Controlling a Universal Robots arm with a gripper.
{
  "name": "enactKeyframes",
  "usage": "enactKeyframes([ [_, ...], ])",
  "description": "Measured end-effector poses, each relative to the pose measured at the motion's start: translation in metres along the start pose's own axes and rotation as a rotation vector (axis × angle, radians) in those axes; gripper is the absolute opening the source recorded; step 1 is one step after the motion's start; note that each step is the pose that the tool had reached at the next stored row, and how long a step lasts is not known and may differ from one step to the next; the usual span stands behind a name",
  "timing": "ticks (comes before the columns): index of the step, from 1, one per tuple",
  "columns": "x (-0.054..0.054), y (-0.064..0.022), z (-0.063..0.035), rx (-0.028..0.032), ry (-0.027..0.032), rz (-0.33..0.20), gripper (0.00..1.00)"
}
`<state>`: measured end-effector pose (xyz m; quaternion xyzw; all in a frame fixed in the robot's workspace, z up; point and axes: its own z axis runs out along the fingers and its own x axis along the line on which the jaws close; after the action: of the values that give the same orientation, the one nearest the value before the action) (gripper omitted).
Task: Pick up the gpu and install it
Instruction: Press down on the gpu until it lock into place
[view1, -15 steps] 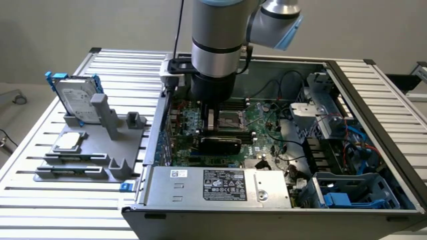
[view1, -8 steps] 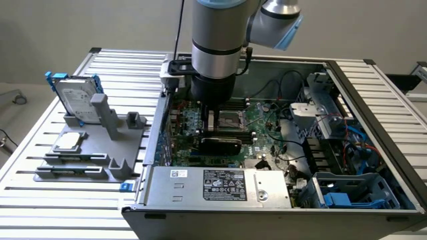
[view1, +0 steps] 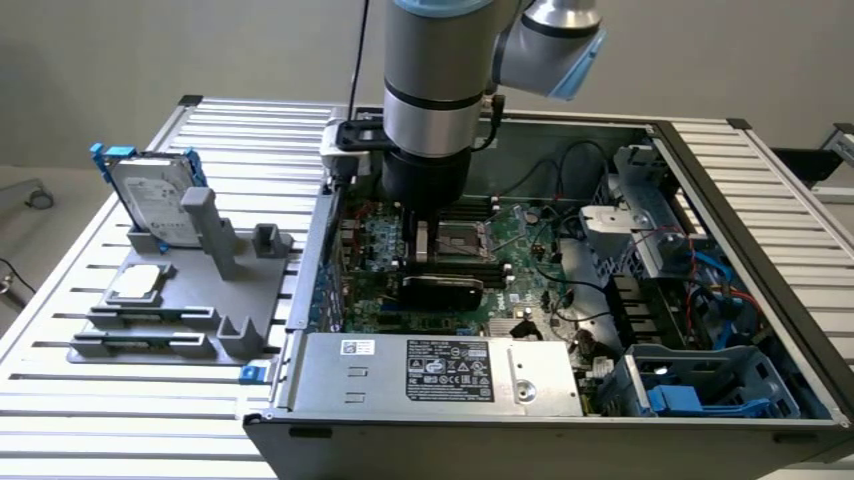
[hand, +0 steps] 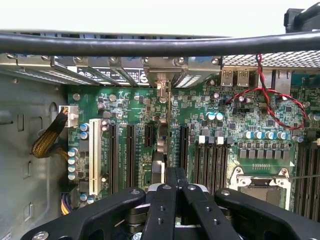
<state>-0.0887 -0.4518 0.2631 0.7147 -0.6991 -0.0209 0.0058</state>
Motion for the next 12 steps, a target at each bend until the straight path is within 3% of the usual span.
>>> enactKeyframes([
  [3, -0.001, 0.0001, -0.0043, 0.0005, -0.003, 0.0, 0.11],
  [7, 0.0, 0.0017, -0.0166, -0.0014, -0.0003, 0.0, 0.11],
  [12, -0.001, 0.0124, -0.0192, -0.0031, -0.0001, 0.0, 0.11],
])
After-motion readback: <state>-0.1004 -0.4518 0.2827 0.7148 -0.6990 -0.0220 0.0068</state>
